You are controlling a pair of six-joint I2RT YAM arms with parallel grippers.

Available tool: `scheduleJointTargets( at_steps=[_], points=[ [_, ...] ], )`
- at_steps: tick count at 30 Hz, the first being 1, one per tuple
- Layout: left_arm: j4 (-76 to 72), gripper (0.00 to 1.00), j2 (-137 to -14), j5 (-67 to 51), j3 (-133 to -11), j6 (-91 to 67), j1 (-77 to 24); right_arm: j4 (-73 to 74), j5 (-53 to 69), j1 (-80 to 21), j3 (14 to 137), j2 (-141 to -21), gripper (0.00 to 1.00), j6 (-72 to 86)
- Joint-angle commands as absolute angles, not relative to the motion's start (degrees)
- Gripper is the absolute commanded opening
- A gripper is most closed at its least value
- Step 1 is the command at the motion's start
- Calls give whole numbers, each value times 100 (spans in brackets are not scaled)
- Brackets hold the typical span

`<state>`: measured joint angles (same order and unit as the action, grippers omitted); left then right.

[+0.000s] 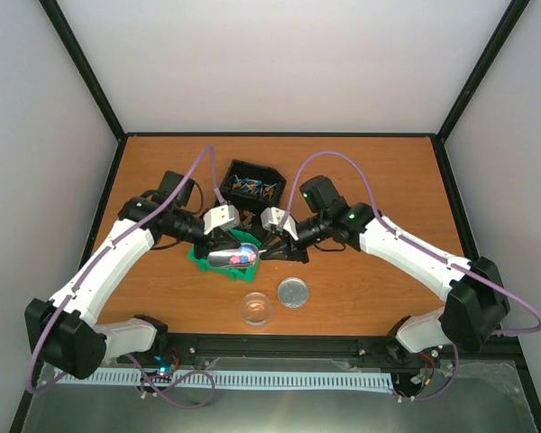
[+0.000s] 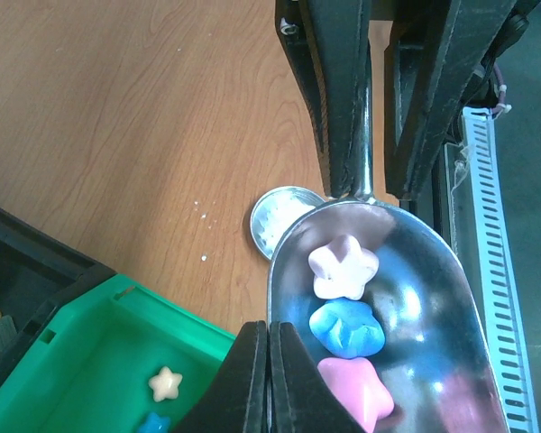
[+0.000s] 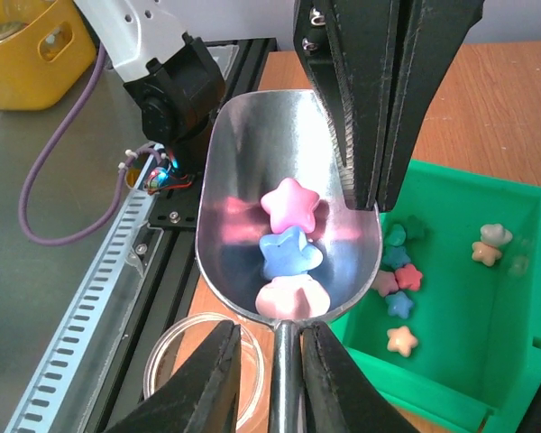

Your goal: Pack the candies

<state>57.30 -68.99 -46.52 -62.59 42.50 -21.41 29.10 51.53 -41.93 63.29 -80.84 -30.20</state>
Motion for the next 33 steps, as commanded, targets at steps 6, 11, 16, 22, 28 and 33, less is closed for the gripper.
scheduleJointTargets(
  at_steps=[6, 11, 16, 22, 28, 33],
  points=[
    [5365, 1, -6689, -5011, -6189, 4034, -2197, 2729, 5277, -4065, 6285, -8090, 28, -2933],
    [5364, 1, -6678, -4976, -6183, 4014, -2191, 2736, 5325, -3938, 6219, -8048, 23, -2952],
    [5291, 1, -6702, -4983, -6166, 3965, -2188, 2710, 5412, -3845, 6145, -7992, 18, -2901],
    [5138, 1, -6730, -5079, -6118, 3856, -2188, 2637, 5520, -3826, 6122, -7968, 14, -2822],
    [5074, 1, -6734, -5077, -6058, 3826, -2188, 2523, 5703, -3815, 6186, -7989, 17, -2564],
    [5055, 1, -6715, -5056, -6047, 3810, -2188, 2522, 5754, -3813, 6229, -8009, 15, -2503]
  ],
)
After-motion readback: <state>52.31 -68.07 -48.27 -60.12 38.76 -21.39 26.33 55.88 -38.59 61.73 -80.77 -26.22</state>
